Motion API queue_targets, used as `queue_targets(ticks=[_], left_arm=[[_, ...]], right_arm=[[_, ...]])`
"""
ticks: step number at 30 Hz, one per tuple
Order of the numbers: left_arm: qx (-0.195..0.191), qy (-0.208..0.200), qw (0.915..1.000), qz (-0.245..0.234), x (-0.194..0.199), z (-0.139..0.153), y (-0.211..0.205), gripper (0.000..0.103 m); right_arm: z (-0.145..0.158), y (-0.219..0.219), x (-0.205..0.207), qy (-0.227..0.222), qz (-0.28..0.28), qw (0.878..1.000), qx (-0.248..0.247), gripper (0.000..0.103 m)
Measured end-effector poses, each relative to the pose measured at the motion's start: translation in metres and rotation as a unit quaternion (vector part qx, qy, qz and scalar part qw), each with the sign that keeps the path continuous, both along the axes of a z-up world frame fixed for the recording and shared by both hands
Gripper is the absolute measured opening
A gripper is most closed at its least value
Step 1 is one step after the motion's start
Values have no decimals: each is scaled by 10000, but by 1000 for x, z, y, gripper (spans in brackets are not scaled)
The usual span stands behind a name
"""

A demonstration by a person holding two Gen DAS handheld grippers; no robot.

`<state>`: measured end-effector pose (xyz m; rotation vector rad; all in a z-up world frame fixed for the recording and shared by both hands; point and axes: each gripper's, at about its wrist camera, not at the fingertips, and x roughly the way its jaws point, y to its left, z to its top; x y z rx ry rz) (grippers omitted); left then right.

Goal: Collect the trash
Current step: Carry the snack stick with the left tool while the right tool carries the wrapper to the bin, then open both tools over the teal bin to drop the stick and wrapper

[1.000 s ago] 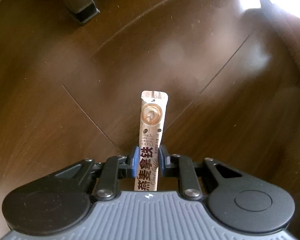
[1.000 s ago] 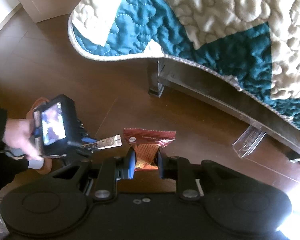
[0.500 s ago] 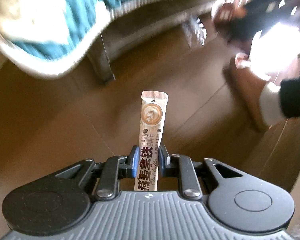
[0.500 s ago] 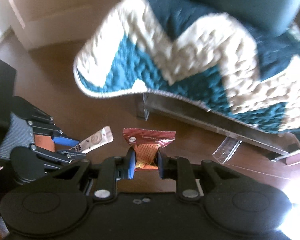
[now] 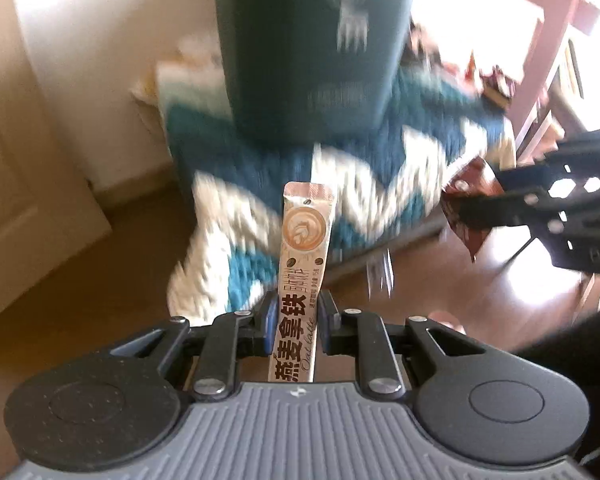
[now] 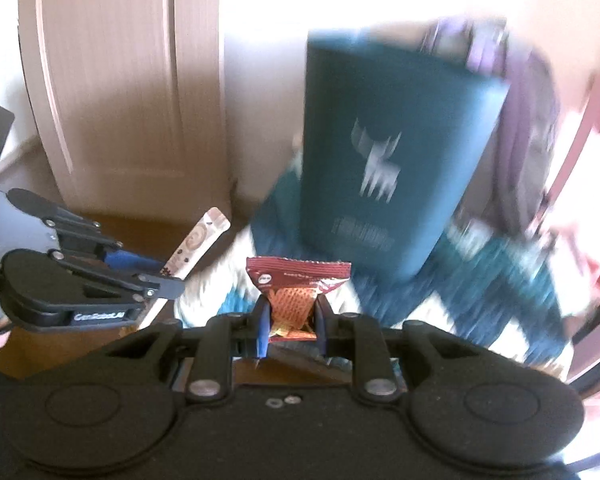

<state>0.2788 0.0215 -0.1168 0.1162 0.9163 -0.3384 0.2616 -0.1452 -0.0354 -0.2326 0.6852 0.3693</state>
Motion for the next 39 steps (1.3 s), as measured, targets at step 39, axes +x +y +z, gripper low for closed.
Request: queue_targets(ticks=[39], left_arm=[[-83, -1055, 9893, 1001, 246, 189, -106, 20]], right_arm=[[93, -42, 213, -532, -650, 9965, -26, 21]])
